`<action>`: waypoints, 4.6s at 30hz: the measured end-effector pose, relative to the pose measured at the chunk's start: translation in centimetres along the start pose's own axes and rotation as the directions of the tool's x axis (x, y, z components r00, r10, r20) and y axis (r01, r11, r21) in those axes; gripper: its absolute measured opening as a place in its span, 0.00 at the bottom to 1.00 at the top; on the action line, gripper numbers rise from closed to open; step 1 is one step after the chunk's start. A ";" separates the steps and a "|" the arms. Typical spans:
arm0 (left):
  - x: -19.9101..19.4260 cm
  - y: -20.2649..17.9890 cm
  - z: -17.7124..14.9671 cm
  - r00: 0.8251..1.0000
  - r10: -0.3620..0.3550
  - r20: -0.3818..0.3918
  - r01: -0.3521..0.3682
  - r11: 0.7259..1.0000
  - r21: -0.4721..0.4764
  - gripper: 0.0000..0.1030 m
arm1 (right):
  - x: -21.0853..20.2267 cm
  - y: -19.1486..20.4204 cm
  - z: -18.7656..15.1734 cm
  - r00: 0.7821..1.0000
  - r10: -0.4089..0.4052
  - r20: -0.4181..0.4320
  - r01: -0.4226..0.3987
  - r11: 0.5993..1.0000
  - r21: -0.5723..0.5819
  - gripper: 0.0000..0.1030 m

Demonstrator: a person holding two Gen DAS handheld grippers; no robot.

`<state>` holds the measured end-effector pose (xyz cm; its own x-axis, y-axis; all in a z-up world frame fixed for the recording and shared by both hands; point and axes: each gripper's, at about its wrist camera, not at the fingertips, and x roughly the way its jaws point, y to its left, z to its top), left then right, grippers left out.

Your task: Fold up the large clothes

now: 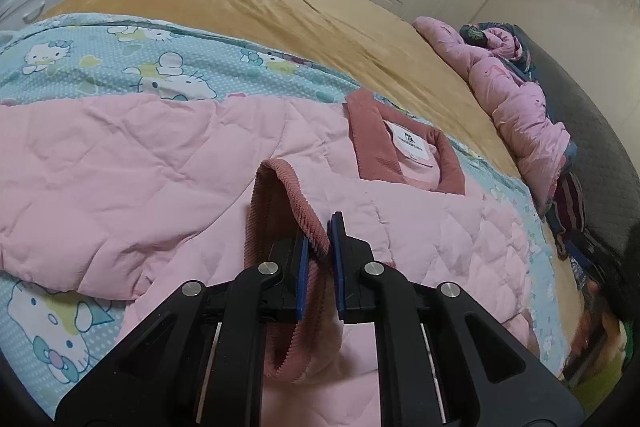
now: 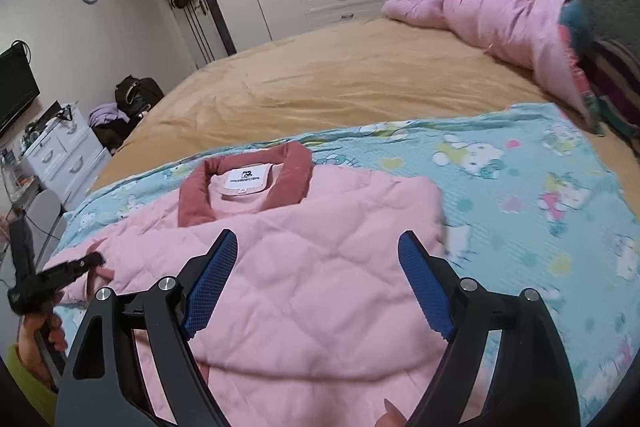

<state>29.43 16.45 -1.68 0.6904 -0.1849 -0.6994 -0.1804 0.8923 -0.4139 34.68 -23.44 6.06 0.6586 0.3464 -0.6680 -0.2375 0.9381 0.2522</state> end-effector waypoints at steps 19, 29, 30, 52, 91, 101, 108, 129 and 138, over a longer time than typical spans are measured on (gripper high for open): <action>3.1 0.7 -0.6 0.998 0.043 -0.052 -0.044 0.999 -0.011 0.06 | 11.9 -4.3 -2.9 0.950 -0.086 -0.302 0.113 0.991 0.074 0.78; -1.9 -2.7 -0.2 0.993 0.107 0.053 -0.112 0.987 0.118 0.70 | 3.2 0.9 -3.6 0.984 0.003 -0.180 -0.002 1.000 0.005 0.80; -2.2 -3.5 -0.4 0.993 0.106 0.059 -0.114 0.983 0.142 0.76 | 2.7 1.4 -3.8 0.985 0.001 -0.174 -0.002 1.000 -0.008 0.80; 7.0 -7.1 -6.5 0.974 0.126 -0.186 -0.079 0.968 0.239 0.89 | 4.9 2.4 -9.7 0.963 -0.088 -0.254 0.077 0.996 -0.054 0.92; -5.8 -5.1 -5.2 0.997 0.074 -0.011 -0.072 0.990 0.121 0.91 | -5.7 11.3 -7.0 0.997 0.049 -0.060 -0.054 0.994 -0.095 0.96; -9.8 -0.2 -4.6 0.984 0.166 0.069 -0.172 0.982 0.082 0.91 | -5.9 16.5 -6.5 0.995 0.097 -0.028 -0.100 0.988 -0.121 0.96; -12.3 4.3 -4.2 0.968 0.226 0.106 -0.228 0.974 0.006 0.91 | -5.5 21.0 -6.4 0.993 0.113 -0.022 -0.115 0.978 -0.173 0.96; -15.1 14.3 -4.7 0.923 0.370 0.110 -0.351 0.923 -0.158 0.91 | -2.0 32.1 -7.9 0.972 0.217 -0.088 -0.233 0.932 -0.278 0.96; -15.1 17.1 -4.8 0.910 0.400 0.104 -0.373 0.903 -0.214 0.91 | -0.9 35.8 -9.1 0.961 0.248 -0.124 -0.276 0.899 -0.341 0.96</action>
<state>12.59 32.51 -0.97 0.6292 0.2318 -0.7419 -0.5699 0.7866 -0.2375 19.06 9.91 9.29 0.4850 0.5664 -0.6663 -0.6386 0.7499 0.1726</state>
